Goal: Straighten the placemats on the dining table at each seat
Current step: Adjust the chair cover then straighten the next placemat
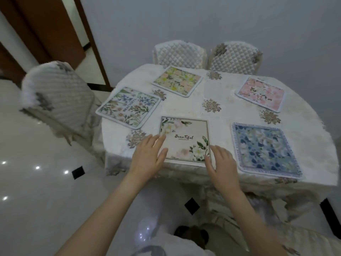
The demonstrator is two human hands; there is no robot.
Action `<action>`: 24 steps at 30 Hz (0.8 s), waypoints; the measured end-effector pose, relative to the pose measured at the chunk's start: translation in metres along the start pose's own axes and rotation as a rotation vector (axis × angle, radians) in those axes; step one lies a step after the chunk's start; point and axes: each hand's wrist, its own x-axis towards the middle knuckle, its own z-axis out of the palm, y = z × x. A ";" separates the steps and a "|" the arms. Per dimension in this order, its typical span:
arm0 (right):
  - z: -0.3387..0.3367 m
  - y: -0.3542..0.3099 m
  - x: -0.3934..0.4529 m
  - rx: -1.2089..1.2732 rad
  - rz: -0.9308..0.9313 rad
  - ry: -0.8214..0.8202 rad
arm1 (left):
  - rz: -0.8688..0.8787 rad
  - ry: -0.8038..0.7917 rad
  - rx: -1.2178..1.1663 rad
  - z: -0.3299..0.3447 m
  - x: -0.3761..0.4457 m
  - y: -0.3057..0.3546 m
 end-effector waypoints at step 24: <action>0.145 -0.210 0.058 0.077 -0.273 -0.230 | -0.358 0.113 -0.025 -0.058 -0.069 -0.210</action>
